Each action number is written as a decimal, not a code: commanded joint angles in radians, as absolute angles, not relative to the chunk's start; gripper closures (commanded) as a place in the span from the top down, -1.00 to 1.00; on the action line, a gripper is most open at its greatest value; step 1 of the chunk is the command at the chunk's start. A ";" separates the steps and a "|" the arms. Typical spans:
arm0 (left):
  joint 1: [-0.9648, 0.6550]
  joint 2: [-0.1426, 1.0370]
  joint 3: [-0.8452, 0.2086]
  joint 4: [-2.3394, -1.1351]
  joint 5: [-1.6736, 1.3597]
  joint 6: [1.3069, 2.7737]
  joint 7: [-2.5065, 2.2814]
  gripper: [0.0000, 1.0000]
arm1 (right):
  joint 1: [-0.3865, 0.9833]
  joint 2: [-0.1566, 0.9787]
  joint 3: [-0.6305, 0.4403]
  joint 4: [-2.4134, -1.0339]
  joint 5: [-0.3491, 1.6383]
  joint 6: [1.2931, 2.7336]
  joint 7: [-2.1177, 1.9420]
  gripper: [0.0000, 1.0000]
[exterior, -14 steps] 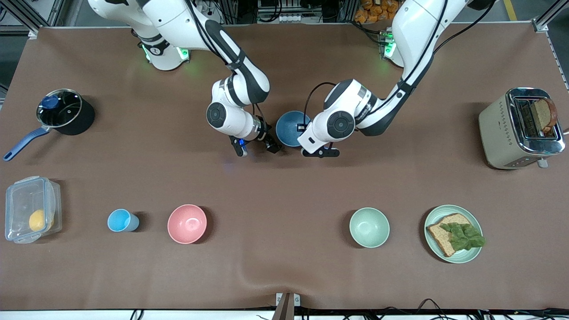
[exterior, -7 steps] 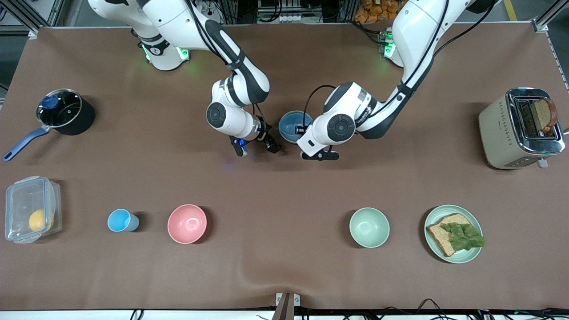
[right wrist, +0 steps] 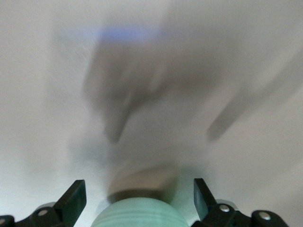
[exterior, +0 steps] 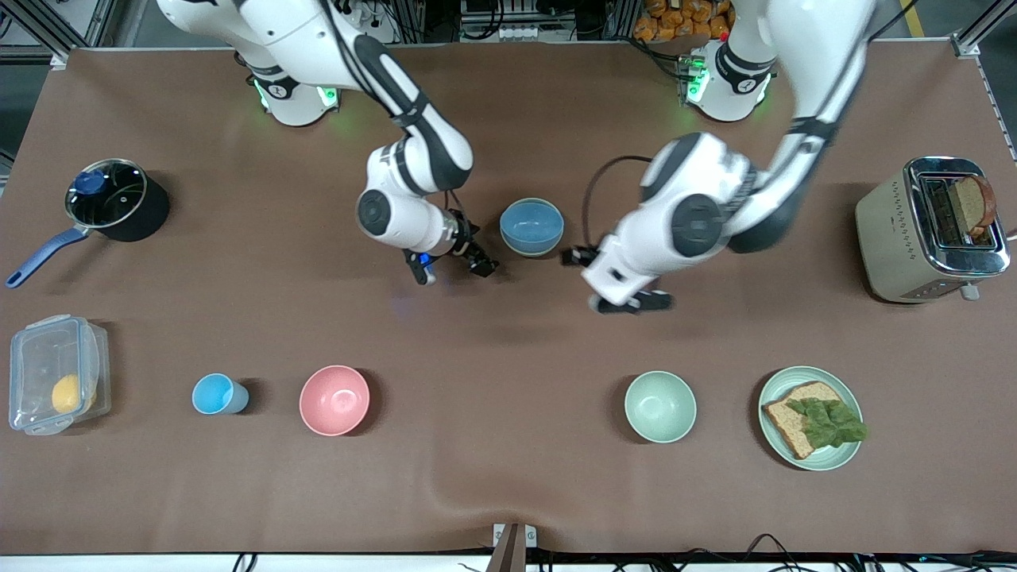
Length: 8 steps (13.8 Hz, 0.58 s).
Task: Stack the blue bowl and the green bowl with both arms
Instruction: 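Release the green bowl with the right gripper while the left gripper withdraws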
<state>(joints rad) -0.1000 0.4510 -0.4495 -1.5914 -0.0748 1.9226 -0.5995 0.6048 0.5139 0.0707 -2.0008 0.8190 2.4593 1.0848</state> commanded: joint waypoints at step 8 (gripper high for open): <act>0.086 0.230 -0.456 -1.563 0.127 1.841 -0.572 1.00 | 0.548 0.377 -0.248 -1.907 0.555 1.927 0.960 1.00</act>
<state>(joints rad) 0.0518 0.3050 -0.4499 -1.5447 0.1036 1.8793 -0.5942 0.5491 0.3945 -0.1889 -1.9567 0.6006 2.0414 0.9888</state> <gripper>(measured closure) 0.000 0.000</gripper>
